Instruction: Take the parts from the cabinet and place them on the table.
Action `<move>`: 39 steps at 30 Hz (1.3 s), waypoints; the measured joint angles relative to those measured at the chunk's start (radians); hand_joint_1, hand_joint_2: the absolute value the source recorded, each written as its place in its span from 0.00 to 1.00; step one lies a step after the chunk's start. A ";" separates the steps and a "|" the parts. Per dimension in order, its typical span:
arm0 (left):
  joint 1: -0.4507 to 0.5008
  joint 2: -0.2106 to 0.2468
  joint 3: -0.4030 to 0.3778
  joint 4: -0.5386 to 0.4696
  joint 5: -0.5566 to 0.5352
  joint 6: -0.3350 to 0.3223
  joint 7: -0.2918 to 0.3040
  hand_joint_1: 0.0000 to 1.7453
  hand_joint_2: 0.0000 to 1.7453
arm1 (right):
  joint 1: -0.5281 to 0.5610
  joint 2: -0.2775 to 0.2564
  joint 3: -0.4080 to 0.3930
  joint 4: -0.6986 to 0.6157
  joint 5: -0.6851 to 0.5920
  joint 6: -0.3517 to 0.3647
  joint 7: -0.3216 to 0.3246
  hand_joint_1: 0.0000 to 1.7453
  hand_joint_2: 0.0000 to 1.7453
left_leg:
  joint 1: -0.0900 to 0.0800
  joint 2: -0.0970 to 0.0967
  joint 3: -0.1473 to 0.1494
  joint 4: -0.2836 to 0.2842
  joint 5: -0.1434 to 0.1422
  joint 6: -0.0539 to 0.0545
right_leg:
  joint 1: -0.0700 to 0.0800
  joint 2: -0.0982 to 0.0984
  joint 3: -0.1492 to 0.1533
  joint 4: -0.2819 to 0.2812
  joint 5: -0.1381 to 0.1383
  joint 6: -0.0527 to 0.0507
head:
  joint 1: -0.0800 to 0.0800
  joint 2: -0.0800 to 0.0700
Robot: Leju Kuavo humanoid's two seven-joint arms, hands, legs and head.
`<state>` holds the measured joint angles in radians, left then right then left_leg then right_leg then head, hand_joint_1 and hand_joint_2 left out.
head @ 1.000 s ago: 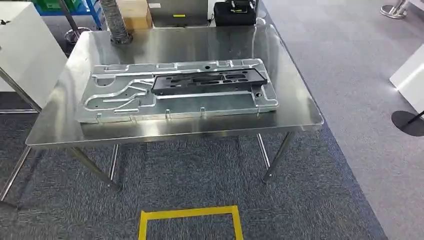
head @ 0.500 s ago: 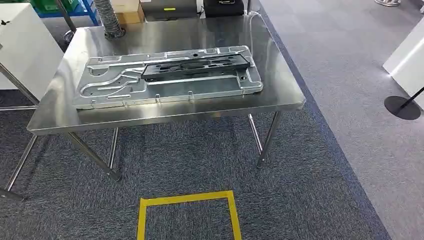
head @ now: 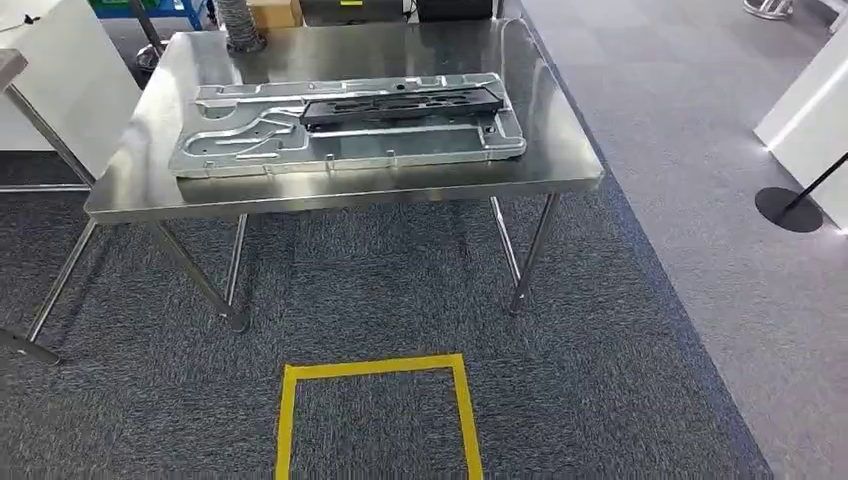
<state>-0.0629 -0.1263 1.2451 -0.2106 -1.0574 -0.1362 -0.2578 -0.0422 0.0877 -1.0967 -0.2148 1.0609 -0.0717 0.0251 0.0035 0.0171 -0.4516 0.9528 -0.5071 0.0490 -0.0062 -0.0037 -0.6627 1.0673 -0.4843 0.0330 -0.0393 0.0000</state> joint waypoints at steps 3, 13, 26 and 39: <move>0.000 0.000 0.000 0.000 0.005 0.004 -0.015 0.00 0.00 | -0.002 0.000 -0.001 0.001 0.006 0.017 -0.034 0.00 0.00 | -0.002 0.000 -0.055 0.005 0.040 -0.002 | -0.006 0.000 -0.038 0.211 -0.131 0.017 | 0.000 0.000; -0.003 0.002 -0.001 0.000 -0.001 0.014 -0.025 0.00 0.00 | -0.024 0.010 -0.001 0.008 0.016 0.035 -0.046 0.00 0.00 | -0.004 0.002 -0.173 0.037 0.146 -0.050 | 0.001 0.000 0.240 -0.129 -0.047 -0.036 | 0.000 0.000; -0.010 0.017 -0.002 0.000 -0.020 0.044 -0.021 0.00 0.00 | -0.023 0.013 -0.006 0.011 0.002 0.032 -0.027 0.00 0.00 | -0.001 -0.009 0.039 -0.011 -0.044 -0.044 | 0.009 -0.011 0.056 -0.082 0.081 -0.028 | 0.000 0.000; -0.013 0.022 -0.007 0.000 -0.024 0.070 0.009 0.00 0.00 | -0.022 0.019 -0.007 0.013 0.001 0.025 -0.006 0.00 0.00 | -0.004 -0.005 -0.010 0.009 -0.009 -0.018 | 0.001 0.000 0.117 -0.063 0.021 -0.015 | 0.000 0.000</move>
<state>-0.0760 -0.1045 1.2383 -0.2106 -1.0815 -0.0664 -0.2483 -0.0646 0.1064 -1.1036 -0.2014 1.0616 -0.0465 0.0195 0.0000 0.0123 -0.4612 0.9619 -0.5158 0.0314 -0.0052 -0.0041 -0.5456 1.0048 -0.4637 0.0180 -0.0393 0.0000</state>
